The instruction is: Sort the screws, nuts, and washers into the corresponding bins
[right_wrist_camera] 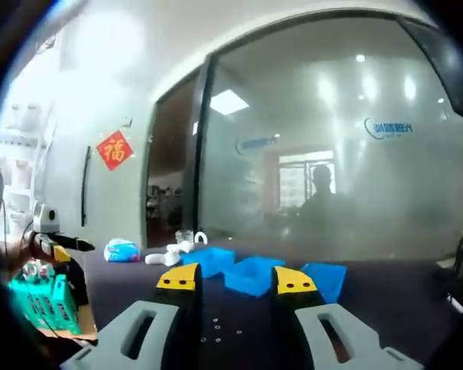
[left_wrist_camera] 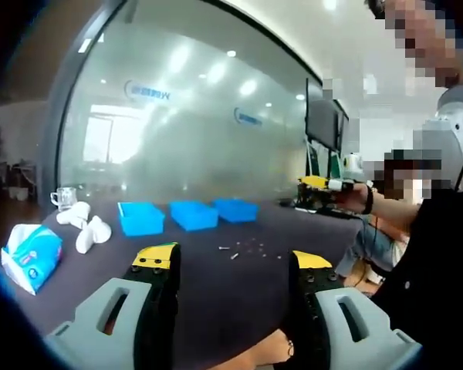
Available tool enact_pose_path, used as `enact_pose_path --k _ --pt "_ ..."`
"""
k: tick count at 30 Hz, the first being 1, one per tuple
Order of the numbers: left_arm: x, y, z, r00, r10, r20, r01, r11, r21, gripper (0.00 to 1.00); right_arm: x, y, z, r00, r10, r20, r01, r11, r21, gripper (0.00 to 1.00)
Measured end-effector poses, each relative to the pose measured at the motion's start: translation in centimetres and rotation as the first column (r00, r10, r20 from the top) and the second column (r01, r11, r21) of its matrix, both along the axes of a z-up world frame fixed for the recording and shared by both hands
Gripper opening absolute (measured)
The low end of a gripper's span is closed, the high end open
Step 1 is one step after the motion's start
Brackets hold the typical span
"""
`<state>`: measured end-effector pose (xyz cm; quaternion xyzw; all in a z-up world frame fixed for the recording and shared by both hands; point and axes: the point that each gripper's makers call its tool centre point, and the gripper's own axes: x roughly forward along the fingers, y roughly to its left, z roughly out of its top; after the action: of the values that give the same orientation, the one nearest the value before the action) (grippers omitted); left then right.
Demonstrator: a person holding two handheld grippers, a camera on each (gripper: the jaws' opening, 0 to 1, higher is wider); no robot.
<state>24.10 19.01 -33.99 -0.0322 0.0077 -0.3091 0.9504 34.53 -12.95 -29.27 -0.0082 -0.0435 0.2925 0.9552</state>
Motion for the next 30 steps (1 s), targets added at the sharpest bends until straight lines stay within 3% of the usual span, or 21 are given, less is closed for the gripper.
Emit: enact_pose_path --k 2,8,15,22,25,30 --pt "0.0 0.0 0.0 1.000 0.001 -0.001 -0.001 1.000 0.004 0.55 -1.0 -0.7 -0.6 1.000 -0.014 -0.003 0.014 0.999 -0.032 0.32" --pt "0.0 0.0 -0.2 1.000 0.010 -0.002 -0.010 1.000 0.026 0.55 -3.7 -2.6 -1.9 0.999 -0.031 -0.029 0.030 0.999 -0.025 0.32" --pt "0.2 -0.1 0.0 1.000 0.016 0.003 -0.016 0.998 0.063 0.55 -4.7 -3.2 -2.5 0.999 -0.013 -0.040 0.010 0.998 -0.061 0.32" --pt "0.0 0.0 0.1 1.000 0.013 -0.004 -0.013 0.998 0.067 0.55 -4.1 -1.1 -2.0 0.994 0.095 -0.061 -0.102 0.987 -0.127 0.32" --pt "-0.1 0.3 -0.3 1.000 0.018 -0.021 -0.016 0.997 0.080 0.55 -3.6 0.2 -2.4 0.984 0.154 -0.092 -0.170 0.963 -0.207 0.32" --pt "-0.2 0.3 -0.9 0.999 0.016 -0.044 -0.011 0.995 0.101 0.55 -2.3 2.8 -2.4 0.955 0.251 -0.157 -0.284 0.926 -0.249 0.32"
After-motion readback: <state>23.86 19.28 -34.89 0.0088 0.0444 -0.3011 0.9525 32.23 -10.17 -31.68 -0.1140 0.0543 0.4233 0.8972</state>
